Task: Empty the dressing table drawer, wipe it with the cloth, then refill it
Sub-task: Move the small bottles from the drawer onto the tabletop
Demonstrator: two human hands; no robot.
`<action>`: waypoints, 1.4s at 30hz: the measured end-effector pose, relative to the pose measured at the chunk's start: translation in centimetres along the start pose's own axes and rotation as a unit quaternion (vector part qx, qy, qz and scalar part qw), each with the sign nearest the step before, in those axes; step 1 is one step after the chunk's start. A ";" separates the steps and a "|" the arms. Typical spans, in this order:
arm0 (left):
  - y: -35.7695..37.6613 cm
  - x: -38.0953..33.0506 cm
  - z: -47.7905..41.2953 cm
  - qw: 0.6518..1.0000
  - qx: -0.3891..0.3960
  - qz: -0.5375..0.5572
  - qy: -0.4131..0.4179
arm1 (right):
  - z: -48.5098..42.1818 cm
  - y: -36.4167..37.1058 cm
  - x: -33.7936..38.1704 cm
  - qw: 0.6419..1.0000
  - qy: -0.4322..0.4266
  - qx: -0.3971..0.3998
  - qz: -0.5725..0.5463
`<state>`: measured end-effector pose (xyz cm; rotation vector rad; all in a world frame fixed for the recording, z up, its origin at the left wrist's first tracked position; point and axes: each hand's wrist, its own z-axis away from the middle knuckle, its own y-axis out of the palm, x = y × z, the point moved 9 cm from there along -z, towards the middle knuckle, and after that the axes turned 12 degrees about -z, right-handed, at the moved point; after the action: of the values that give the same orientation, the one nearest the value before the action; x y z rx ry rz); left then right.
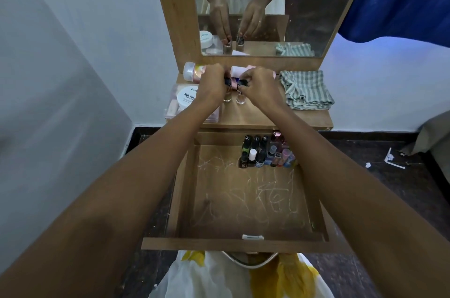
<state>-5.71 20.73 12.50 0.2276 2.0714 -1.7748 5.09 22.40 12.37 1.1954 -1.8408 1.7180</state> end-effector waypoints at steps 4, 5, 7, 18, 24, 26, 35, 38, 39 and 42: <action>0.1 0.1 -0.4 1.000 -0.010 0.002 -0.002 | -0.9 0.6 -0.3 1.000 0.002 -0.004 -0.017; 0.1 0.2 -0.6 1.000 -0.014 -0.001 -0.004 | -1.1 0.7 -0.3 1.000 0.003 -0.007 -0.019; 0.1 0.2 -0.7 1.000 -0.021 -0.010 -0.009 | -1.4 0.9 -0.4 1.000 0.005 -0.013 -0.023; 0.4 0.7 -0.3 0.999 -0.038 0.007 -0.031 | -1.2 1.1 -0.9 0.999 0.012 -0.016 -0.046; -0.8 1.0 1.0 0.996 -0.067 0.009 -0.054 | 0.4 -0.9 -0.3 0.998 -0.018 -0.053 -0.017; -1.4 0.2 2.3 0.996 -0.083 0.010 -0.035 | 1.0 -1.4 -0.4 0.997 -0.025 -0.072 -0.021; 1.0 -2.2 9.6 0.994 -0.080 0.058 0.043 | 7.1 -1.3 -1.3 0.997 -0.013 -0.047 -0.058; 3.7 -1.6 11.5 0.998 -0.026 0.048 0.033 | 9.3 0.2 -3.1 0.998 0.031 -0.004 -0.045; 4.7 -1.3 11.8 0.999 -0.003 0.038 0.028 | 10.0 0.7 -3.7 0.998 0.048 0.010 -0.042; 7.4 -0.1 12.6 0.999 0.054 0.001 0.005 | 11.9 2.3 -5.9 0.993 0.101 0.041 -0.041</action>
<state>-0.41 9.82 4.38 0.2681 1.9837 -1.8892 10.14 13.00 4.15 1.0683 -1.5964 1.8107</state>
